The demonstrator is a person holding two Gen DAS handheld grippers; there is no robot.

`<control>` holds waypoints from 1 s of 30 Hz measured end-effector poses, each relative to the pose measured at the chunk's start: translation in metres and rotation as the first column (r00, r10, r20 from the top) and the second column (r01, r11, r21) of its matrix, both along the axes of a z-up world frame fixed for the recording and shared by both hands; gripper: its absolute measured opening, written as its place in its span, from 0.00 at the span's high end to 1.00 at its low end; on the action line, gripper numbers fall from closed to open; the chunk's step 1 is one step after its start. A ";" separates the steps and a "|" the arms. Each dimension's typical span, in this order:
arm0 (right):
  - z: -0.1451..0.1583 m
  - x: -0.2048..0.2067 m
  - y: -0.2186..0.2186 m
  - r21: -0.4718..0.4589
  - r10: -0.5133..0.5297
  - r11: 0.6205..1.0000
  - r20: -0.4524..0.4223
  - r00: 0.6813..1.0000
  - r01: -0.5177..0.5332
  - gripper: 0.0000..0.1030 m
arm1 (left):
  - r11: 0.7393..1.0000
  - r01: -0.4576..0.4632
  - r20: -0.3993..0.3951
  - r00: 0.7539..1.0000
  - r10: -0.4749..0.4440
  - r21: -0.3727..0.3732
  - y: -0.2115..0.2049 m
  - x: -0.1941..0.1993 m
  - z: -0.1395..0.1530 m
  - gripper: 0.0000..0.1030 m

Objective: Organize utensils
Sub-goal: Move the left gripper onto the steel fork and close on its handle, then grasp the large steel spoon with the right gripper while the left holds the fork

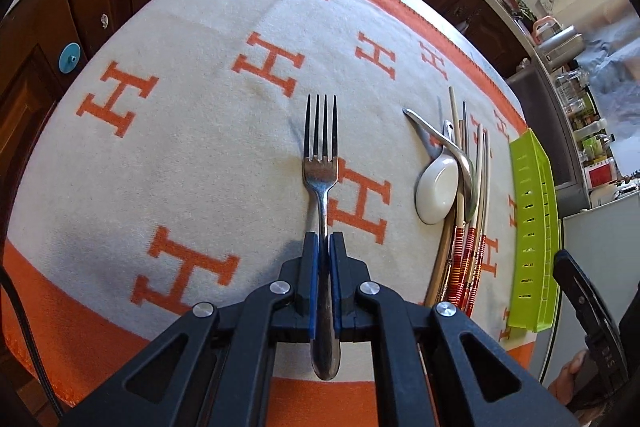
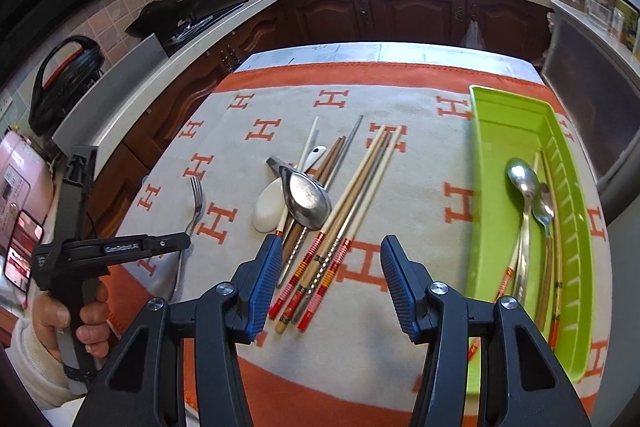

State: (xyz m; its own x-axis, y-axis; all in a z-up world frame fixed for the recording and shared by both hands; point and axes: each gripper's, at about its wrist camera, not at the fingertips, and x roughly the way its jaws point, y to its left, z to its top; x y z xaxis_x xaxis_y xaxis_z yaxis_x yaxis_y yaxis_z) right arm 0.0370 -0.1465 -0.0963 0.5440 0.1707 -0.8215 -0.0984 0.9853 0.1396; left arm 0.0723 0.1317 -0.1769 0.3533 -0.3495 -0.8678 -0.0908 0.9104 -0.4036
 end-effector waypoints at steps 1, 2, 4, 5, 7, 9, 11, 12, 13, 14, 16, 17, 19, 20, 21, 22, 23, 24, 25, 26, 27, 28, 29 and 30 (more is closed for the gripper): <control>-0.002 0.005 0.005 -0.014 0.012 1.000 0.005 1.000 -0.012 0.49 | 1.000 0.002 0.005 1.000 -0.002 0.000 -0.001 0.000 0.001 0.97; -0.005 0.012 0.010 -0.030 0.028 0.999 0.010 1.000 -0.028 0.49 | 1.000 0.006 0.012 1.000 -0.006 -0.001 -0.001 -0.001 0.002 0.97; -0.010 0.023 0.018 -0.038 0.044 0.998 0.009 0.999 -0.044 0.49 | 1.000 0.014 0.021 1.000 -0.014 -0.003 -0.003 -0.001 0.005 0.97; -0.015 0.030 0.023 -0.046 0.056 0.997 -0.001 0.998 -0.056 0.50 | 1.000 0.018 0.025 1.000 -0.018 -0.004 -0.004 -0.001 0.005 0.97; -0.023 0.040 0.030 -0.049 0.071 0.996 -0.017 0.997 -0.072 0.50 | 1.000 0.027 0.022 0.999 -0.027 -0.002 -0.005 -0.001 0.004 0.97; -0.033 0.049 0.036 -0.045 0.081 0.996 -0.037 0.996 -0.083 0.50 | 0.999 0.036 0.005 0.999 -0.036 0.024 -0.006 -0.001 0.001 0.97; -0.043 0.058 0.041 -0.052 0.079 0.995 -0.054 0.995 -0.081 0.52 | 0.999 0.036 -0.008 0.999 -0.035 0.032 -0.006 0.001 -0.004 0.97; -0.047 0.060 0.043 -0.058 0.078 0.995 -0.058 0.995 -0.081 0.53 | 0.999 0.033 -0.014 0.999 -0.033 0.026 -0.004 0.001 -0.006 0.97; -0.050 0.063 0.044 -0.068 0.076 0.994 -0.061 0.995 -0.080 0.54 | 0.999 0.032 -0.011 0.999 -0.032 0.019 -0.003 0.001 -0.007 0.97; -0.054 0.067 0.046 -0.081 0.076 0.993 -0.062 0.995 -0.081 0.54 | 0.999 0.032 -0.010 0.999 -0.032 0.020 -0.003 0.002 -0.007 0.97; -0.058 0.071 0.048 -0.090 0.077 0.992 -0.063 0.995 -0.083 0.54 | 0.999 0.034 -0.012 0.999 -0.034 0.018 -0.003 0.003 -0.008 0.97; -0.060 0.074 0.050 -0.088 0.081 0.992 -0.066 0.995 -0.087 0.54 | 0.999 0.037 -0.014 0.999 -0.037 0.016 -0.003 0.004 -0.008 0.97; -0.063 0.076 0.051 -0.087 0.087 0.992 -0.065 0.994 -0.093 0.54 | 0.999 0.037 -0.018 0.999 -0.037 0.016 -0.002 0.006 -0.008 0.96; -0.064 0.077 0.052 -0.090 0.093 0.991 -0.064 0.994 -0.099 0.54 | 0.999 0.036 -0.019 0.999 -0.036 0.017 -0.002 0.006 -0.008 0.96; -0.065 0.077 0.054 -0.095 0.097 0.990 -0.062 0.993 -0.102 0.54 | 0.999 0.034 -0.021 0.999 -0.033 0.022 -0.003 0.007 -0.008 0.96; -0.065 0.078 0.054 -0.101 0.100 0.989 -0.059 0.993 -0.105 0.54 | 0.999 0.033 -0.024 0.999 -0.032 0.029 -0.004 0.008 -0.007 0.96; -0.066 0.079 0.055 -0.105 0.103 0.989 -0.056 0.993 -0.108 0.54 | 0.999 0.034 -0.025 0.999 -0.033 0.040 -0.005 0.009 -0.006 0.96; -0.066 0.079 0.055 -0.109 0.103 0.988 -0.055 0.993 -0.109 0.54 | 0.998 0.036 -0.026 0.999 -0.035 0.055 -0.008 0.011 -0.006 0.96; -0.066 0.079 0.055 -0.113 0.104 0.988 -0.053 0.993 -0.110 0.54 | 0.997 0.036 -0.027 0.999 -0.034 0.063 -0.009 0.012 -0.005 0.96; -0.067 0.082 0.056 -0.118 0.109 0.986 -0.049 0.993 -0.114 0.54 | 0.997 0.035 -0.029 0.999 -0.033 0.069 -0.011 0.013 -0.005 0.95; -0.066 0.082 0.056 -0.123 0.112 0.986 -0.045 0.993 -0.117 0.54 | 0.997 0.036 -0.031 0.999 -0.034 0.070 -0.012 0.014 -0.004 0.92; -0.067 0.084 0.057 -0.132 0.117 0.984 -0.041 0.992 -0.122 0.54 | 0.997 0.039 -0.031 0.999 -0.037 0.071 -0.014 0.016 -0.004 0.88; -0.068 0.085 0.058 -0.141 0.124 0.982 -0.039 0.992 -0.128 0.54 | 0.997 0.044 -0.031 0.999 -0.042 0.069 -0.016 0.017 -0.004 0.85; -0.068 0.086 0.060 -0.149 0.130 0.980 -0.038 0.991 -0.134 0.54 | 0.997 0.049 -0.031 0.998 -0.047 0.064 -0.018 0.017 -0.003 0.79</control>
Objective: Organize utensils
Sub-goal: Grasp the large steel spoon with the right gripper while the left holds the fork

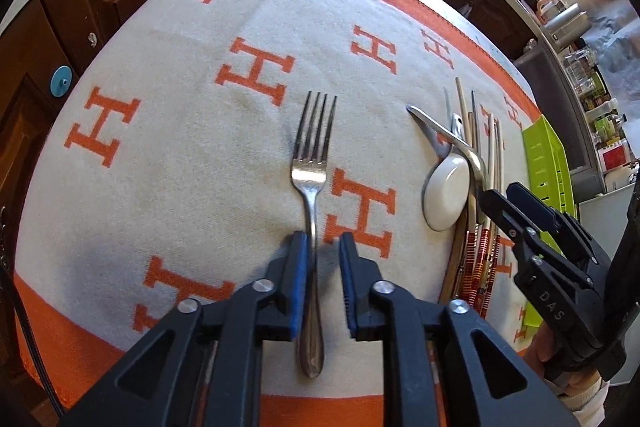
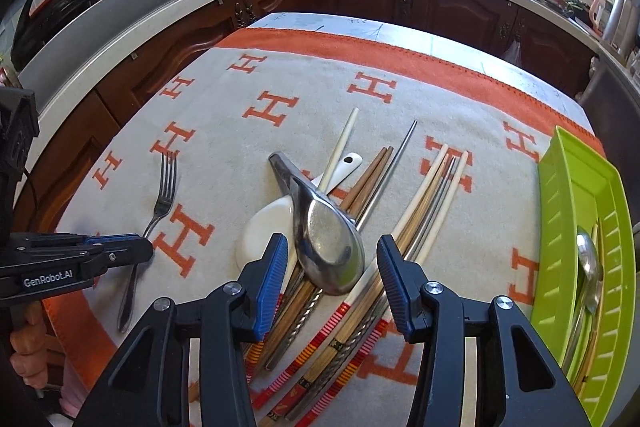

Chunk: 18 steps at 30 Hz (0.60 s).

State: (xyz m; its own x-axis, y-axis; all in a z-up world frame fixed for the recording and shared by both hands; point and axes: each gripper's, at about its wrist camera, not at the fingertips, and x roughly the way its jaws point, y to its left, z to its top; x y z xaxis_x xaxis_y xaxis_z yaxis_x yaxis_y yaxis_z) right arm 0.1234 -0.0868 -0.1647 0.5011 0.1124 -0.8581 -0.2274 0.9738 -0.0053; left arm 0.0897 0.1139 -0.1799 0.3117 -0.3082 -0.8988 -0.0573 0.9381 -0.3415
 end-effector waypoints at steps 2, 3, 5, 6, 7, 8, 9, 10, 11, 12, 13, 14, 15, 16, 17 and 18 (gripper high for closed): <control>-0.003 0.004 0.004 -0.015 0.021 1.000 0.000 1.000 -0.021 0.54 | 1.000 0.018 0.002 1.000 -0.018 -0.013 -0.005 0.002 0.001 0.66; -0.005 0.005 0.006 -0.017 0.030 0.999 -0.004 1.000 -0.030 0.54 | 0.999 0.029 0.003 1.000 -0.029 -0.016 -0.008 0.002 0.002 0.57; -0.009 0.009 0.013 -0.036 0.047 0.998 -0.007 0.999 -0.048 0.54 | 0.999 0.050 0.008 0.999 -0.050 0.010 -0.017 0.003 0.003 0.52; -0.010 0.010 0.014 -0.038 0.052 0.998 -0.004 0.999 -0.052 0.54 | 0.997 0.061 0.014 0.998 -0.062 0.041 -0.021 0.003 0.004 0.52; -0.011 0.010 0.015 -0.031 0.058 0.998 0.002 0.998 -0.058 0.54 | 0.996 0.069 0.017 0.997 -0.070 0.058 -0.024 0.003 0.004 0.52; -0.011 0.012 0.015 -0.025 0.065 0.998 0.001 0.998 -0.065 0.54 | 0.993 0.079 0.022 0.996 -0.081 0.082 -0.027 0.003 0.005 0.54; -0.012 0.013 0.015 -0.020 0.071 0.997 0.002 0.997 -0.071 0.54 | 0.991 0.082 0.026 0.996 -0.085 0.105 -0.029 0.002 0.005 0.64; -0.012 0.013 0.015 -0.014 0.077 0.997 0.000 0.997 -0.077 0.55 | 0.988 0.084 0.033 0.995 -0.089 0.131 -0.029 0.001 0.005 0.80; -0.013 0.014 0.014 -0.005 0.085 0.996 -0.003 0.996 -0.085 0.56 | 0.986 0.090 0.035 0.995 -0.095 0.139 -0.028 0.001 0.004 0.88; -0.013 0.014 0.013 0.000 0.092 0.996 -0.002 0.996 -0.092 0.57 | 0.989 0.092 0.030 0.995 -0.096 0.115 -0.024 0.002 0.003 0.93; -0.013 0.014 0.011 0.002 0.104 0.995 -0.003 0.995 -0.104 0.59 | 0.992 0.090 0.029 0.995 -0.093 0.091 -0.021 0.002 0.003 0.95; -0.013 0.014 0.010 0.005 0.114 0.993 -0.007 0.993 -0.114 0.62 | 0.993 0.089 0.025 0.996 -0.091 0.082 -0.019 0.002 0.001 0.96; -0.013 0.013 0.008 0.007 0.120 0.993 -0.010 0.993 -0.120 0.63 | 0.993 0.090 0.024 0.995 -0.092 0.074 -0.017 0.002 0.000 0.97; -0.013 0.013 0.007 0.008 0.130 0.991 -0.015 0.991 -0.130 0.64 | 0.993 0.091 0.023 0.995 -0.092 0.070 -0.017 0.002 0.000 0.97; -0.013 0.013 0.006 0.007 0.139 0.990 -0.017 0.990 -0.139 0.64 | 0.993 0.092 0.021 0.995 -0.094 0.067 -0.017 0.002 0.000 0.97; -0.013 0.013 0.005 0.004 0.148 0.989 -0.019 0.989 -0.148 0.64 | 0.993 0.094 0.021 0.995 -0.096 0.064 -0.018 0.002 0.000 0.97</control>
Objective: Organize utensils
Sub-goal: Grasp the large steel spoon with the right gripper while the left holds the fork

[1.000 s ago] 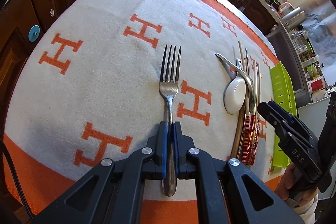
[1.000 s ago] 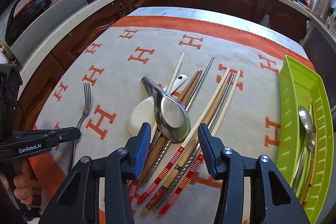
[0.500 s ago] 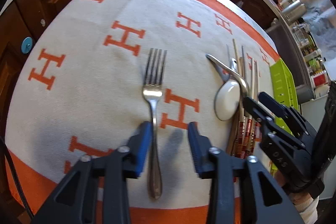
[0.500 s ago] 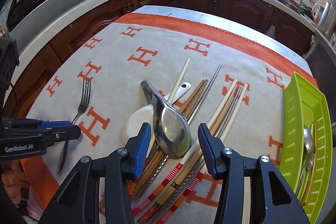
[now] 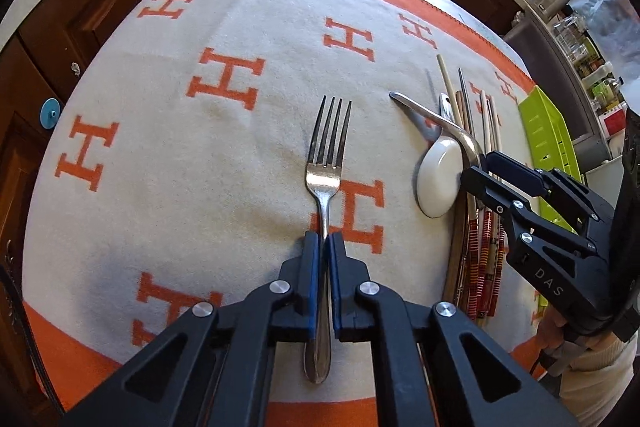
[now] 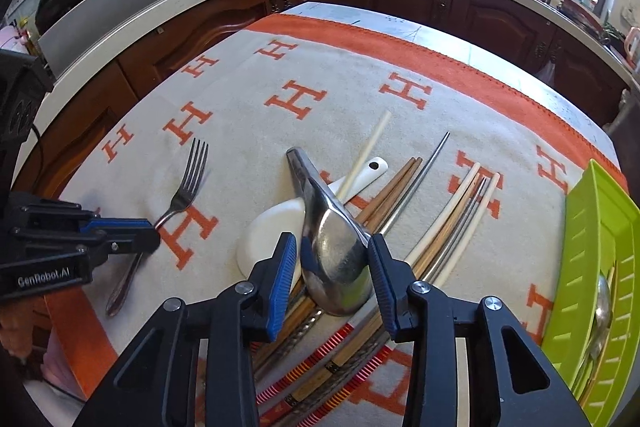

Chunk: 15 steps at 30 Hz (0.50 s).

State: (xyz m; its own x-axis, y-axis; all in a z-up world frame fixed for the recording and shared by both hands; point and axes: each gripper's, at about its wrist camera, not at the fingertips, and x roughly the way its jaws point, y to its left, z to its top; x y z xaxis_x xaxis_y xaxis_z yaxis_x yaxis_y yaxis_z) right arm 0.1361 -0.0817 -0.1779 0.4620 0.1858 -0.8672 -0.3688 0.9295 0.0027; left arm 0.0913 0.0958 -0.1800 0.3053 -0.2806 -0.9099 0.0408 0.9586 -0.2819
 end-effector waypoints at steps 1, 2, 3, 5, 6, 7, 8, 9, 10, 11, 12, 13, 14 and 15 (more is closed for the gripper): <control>0.000 -0.001 -0.001 -0.001 0.006 1.000 0.001 1.000 -0.006 0.64 | 1.000 0.001 0.000 1.000 -0.001 -0.002 -0.001 0.000 -0.001 0.97; 0.000 -0.001 -0.001 -0.004 0.014 1.000 0.001 1.000 -0.014 0.64 | 1.000 0.004 0.003 1.000 -0.004 -0.001 -0.002 0.000 -0.001 0.97; -0.001 -0.001 -0.001 -0.007 0.021 1.000 0.002 1.000 -0.021 0.64 | 1.000 0.008 0.006 1.000 -0.008 0.004 -0.004 0.000 -0.001 0.97; -0.001 -0.001 -0.001 -0.010 0.028 1.000 0.002 1.000 -0.028 0.64 | 1.000 0.011 0.007 1.000 -0.012 0.009 -0.005 0.001 -0.001 0.97; 0.000 -0.001 -0.002 -0.003 0.027 1.000 0.001 1.000 -0.027 0.64 | 1.000 0.013 0.005 1.000 -0.013 0.010 -0.005 0.001 -0.001 0.97; 0.000 0.000 -0.003 0.012 0.022 1.000 -0.003 1.000 -0.022 0.66 | 1.000 0.013 0.001 1.000 -0.013 0.008 -0.005 0.001 -0.001 0.97; 0.001 0.002 -0.007 0.038 0.007 0.999 -0.017 1.000 -0.006 0.66 | 1.000 0.012 -0.002 1.000 -0.012 0.004 -0.005 0.002 -0.001 0.97; 0.001 0.005 -0.013 0.073 -0.010 0.997 -0.029 1.000 0.012 0.66 | 1.000 0.008 -0.007 1.000 -0.008 -0.006 -0.005 0.003 -0.002 0.97; 0.003 0.006 -0.018 0.106 -0.027 0.994 -0.033 0.999 0.031 0.70 | 1.000 0.005 -0.010 1.000 -0.006 -0.012 -0.004 0.002 -0.002 0.97; 0.005 0.008 -0.025 0.142 -0.047 0.988 -0.040 0.998 0.052 0.74 | 1.000 0.002 -0.015 1.000 -0.002 -0.022 -0.002 0.003 -0.002 0.97; 0.007 0.010 -0.030 0.171 -0.062 0.983 -0.046 0.997 0.069 0.77 | 0.999 -0.002 -0.019 1.000 0.001 -0.032 -0.001 0.003 -0.003 0.97; 0.009 0.012 -0.035 0.192 -0.076 0.978 -0.053 0.996 0.084 0.80 | 0.999 -0.003 -0.021 1.000 0.002 -0.037 0.000 0.003 -0.003 0.97; 0.011 0.014 -0.040 0.205 -0.090 0.974 -0.055 0.994 0.100 0.83 | 0.999 -0.005 -0.023 1.000 0.004 -0.042 0.001 0.003 -0.003 0.97; 0.012 0.015 -0.042 0.204 -0.094 0.974 -0.054 0.994 0.103 0.83 | 0.999 -0.005 -0.023 1.000 0.004 -0.043 0.001 0.003 -0.003 0.97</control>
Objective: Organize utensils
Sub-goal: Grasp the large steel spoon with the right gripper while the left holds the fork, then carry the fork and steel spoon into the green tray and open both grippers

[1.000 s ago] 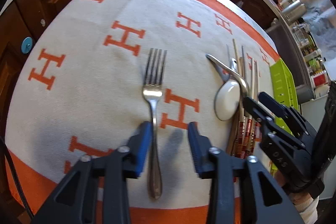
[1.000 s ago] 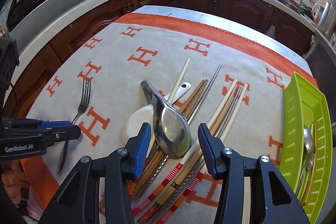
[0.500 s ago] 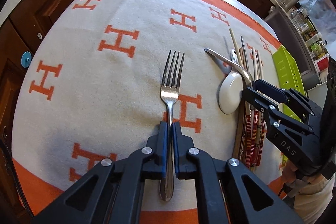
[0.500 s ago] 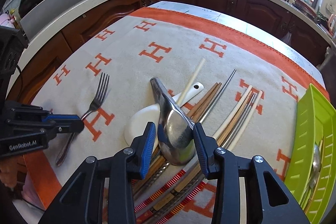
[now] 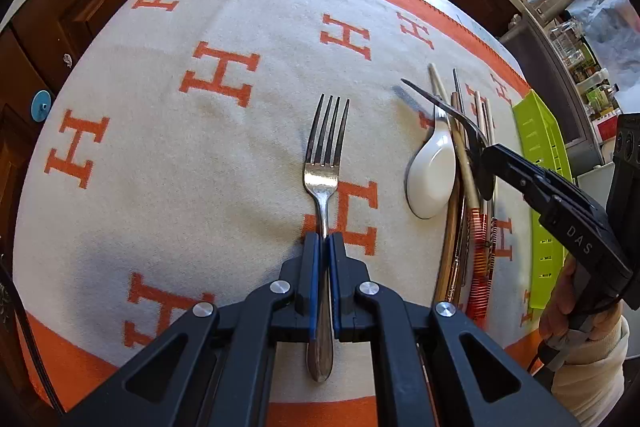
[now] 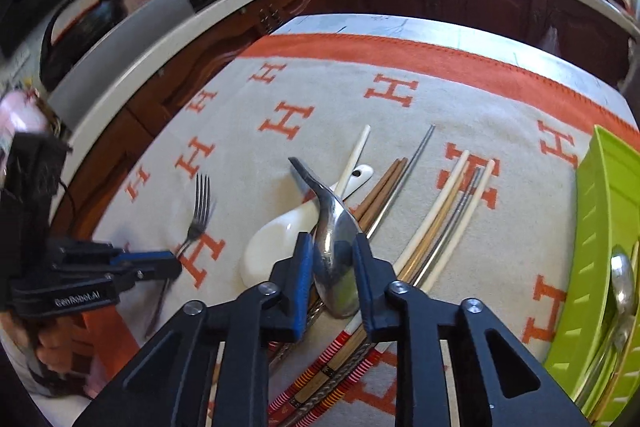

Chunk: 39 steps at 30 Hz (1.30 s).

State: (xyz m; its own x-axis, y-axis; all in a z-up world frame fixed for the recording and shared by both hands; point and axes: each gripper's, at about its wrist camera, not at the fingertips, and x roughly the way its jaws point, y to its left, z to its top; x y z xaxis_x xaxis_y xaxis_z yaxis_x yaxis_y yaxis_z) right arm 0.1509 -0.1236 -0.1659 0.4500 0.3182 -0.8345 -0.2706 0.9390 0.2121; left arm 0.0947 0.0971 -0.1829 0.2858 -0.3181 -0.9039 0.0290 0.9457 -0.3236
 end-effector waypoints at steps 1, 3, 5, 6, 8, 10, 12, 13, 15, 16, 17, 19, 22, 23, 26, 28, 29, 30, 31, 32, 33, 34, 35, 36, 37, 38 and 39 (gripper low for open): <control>0.000 0.001 0.000 -0.006 -0.001 1.000 0.000 1.000 0.001 0.84 | 1.000 -0.001 -0.001 1.000 0.001 0.000 0.000 0.000 0.000 0.97; 0.001 0.001 0.002 -0.021 0.003 1.000 0.005 1.000 -0.003 0.83 | 1.000 -0.004 -0.003 1.000 0.004 0.000 0.000 -0.001 0.000 0.97; 0.001 0.001 0.007 -0.051 0.004 0.999 0.019 1.000 -0.003 0.83 | 1.000 -0.008 -0.006 1.000 0.008 -0.003 0.001 -0.001 0.000 0.97; 0.001 0.001 0.009 -0.064 0.003 0.998 0.025 1.000 -0.001 0.83 | 1.000 -0.010 -0.009 1.000 0.010 -0.007 0.002 -0.001 0.000 0.97; 0.002 0.003 0.012 -0.081 -0.005 0.997 0.032 0.999 0.007 0.84 | 1.000 -0.012 -0.014 1.000 0.012 -0.011 0.002 0.000 0.000 0.97; 0.003 0.004 0.011 -0.080 -0.015 0.997 0.031 0.999 0.017 0.84 | 1.000 -0.014 -0.020 1.000 0.013 -0.015 0.003 0.001 0.000 0.97; 0.003 0.007 0.008 -0.073 -0.030 0.997 0.030 0.999 0.032 0.84 | 1.000 -0.018 -0.027 0.999 0.017 -0.023 0.005 0.001 -0.001 0.97; 0.004 0.008 0.005 -0.066 -0.043 0.997 0.030 0.999 0.045 0.84 | 0.999 -0.019 -0.028 0.999 0.018 -0.026 0.005 0.002 0.000 0.97; 0.006 0.011 -0.003 -0.046 -0.069 0.997 0.023 0.997 0.070 0.84 | 0.999 -0.021 -0.031 0.999 0.020 -0.035 0.007 0.002 -0.001 0.97; 0.007 0.013 -0.008 -0.035 -0.082 0.996 0.020 0.996 0.082 0.84 | 0.999 -0.020 -0.032 0.999 0.019 -0.036 0.008 0.003 -0.001 0.97; 0.007 0.015 -0.011 -0.034 -0.093 0.995 0.021 0.995 0.093 0.84 | 0.999 -0.020 -0.032 0.999 0.019 -0.038 0.008 0.003 -0.001 0.97; 0.002 0.019 -0.017 -0.048 -0.110 0.993 -0.001 0.994 0.110 0.84 | 0.999 -0.016 -0.030 0.999 0.015 -0.037 0.008 0.003 -0.001 0.97; -0.011 0.021 -0.023 -0.055 -0.122 0.991 -0.041 0.992 0.120 0.84 | 0.999 -0.015 -0.029 0.999 0.014 -0.040 0.008 0.004 -0.001 0.97; -0.016 0.021 -0.025 -0.048 -0.127 0.991 -0.050 0.991 0.125 0.85 | 0.999 -0.014 -0.028 1.000 0.013 -0.041 0.008 0.004 -0.001 0.97; -0.019 0.022 -0.031 -0.016 -0.150 0.989 -0.047 0.988 0.149 0.90 | 0.999 -0.011 -0.022 1.000 0.010 -0.038 0.005 0.005 -0.001 0.97; -0.020 0.022 -0.031 -0.032 -0.155 0.988 -0.036 0.987 0.154 0.95 | 1.000 -0.007 -0.016 1.000 0.007 -0.030 0.002 0.006 -0.001 0.97; -0.019 0.021 -0.030 -0.036 -0.152 0.988 -0.027 0.988 0.151 0.96 | 1.000 -0.004 -0.011 1.000 0.004 -0.025 0.000 0.006 -0.001 0.97; -0.018 0.020 -0.029 -0.039 -0.154 0.987 -0.021 0.988 0.153 0.96 | 1.000 -0.001 -0.006 1.000 0.001 -0.023 -0.002 0.006 -0.001 0.97; -0.016 0.019 -0.029 -0.039 -0.159 0.987 -0.018 0.987 0.158 0.97 | 1.000 0.000 -0.001 1.000 0.000 -0.022 -0.003 0.006 -0.001 0.97; -0.014 0.017 -0.029 -0.042 -0.175 0.984 -0.013 0.985 0.174 0.97 | 1.000 0.002 0.003 1.000 -0.002 -0.021 -0.005 0.006 -0.001 0.97; -0.011 0.016 -0.029 -0.049 -0.190 0.981 -0.008 0.982 0.190 0.97 | 1.000 0.004 0.007 1.000 -0.004 -0.020 -0.007 0.006 -0.001 0.97; -0.007 0.014 -0.032 -0.050 -0.213 0.976 -0.004 0.977 0.213 0.97 | 1.000 0.006 0.014 1.000 -0.006 -0.018 -0.008 0.006 -0.001 0.97; -0.004 0.012 -0.036 -0.034 -0.238 0.971 -0.003 0.971 0.238 0.97 | 1.000 0.008 0.021 1.000 -0.008 -0.016 -0.009 0.006 -0.001 0.97; 0.000 0.009 -0.041 -0.018 -0.260 0.965 -0.003 0.966 0.260 0.97 | 1.000 0.004 0.027 1.000 -0.004 -0.021 -0.008 0.005 -0.001 0.98; 0.004 0.007 -0.047 0.000 -0.287 0.958 -0.004 0.958 0.287 0.97 | 1.000 -0.002 0.029 1.000 0.003 -0.028 -0.006 0.004 -0.001 0.98; 0.009 0.002 -0.056 0.027 -0.318 0.948 -0.004 0.948 0.318 0.97 | 0.999 -0.018 0.031 0.999 0.019 -0.042 -0.003 0.004 -0.001 0.98; 0.013 -0.003 -0.065 0.051 -0.344 0.938 -0.004 0.939 0.344 0.97 | 0.998 -0.034 0.034 0.999 0.036 -0.057 -0.001 0.003 -0.002 0.98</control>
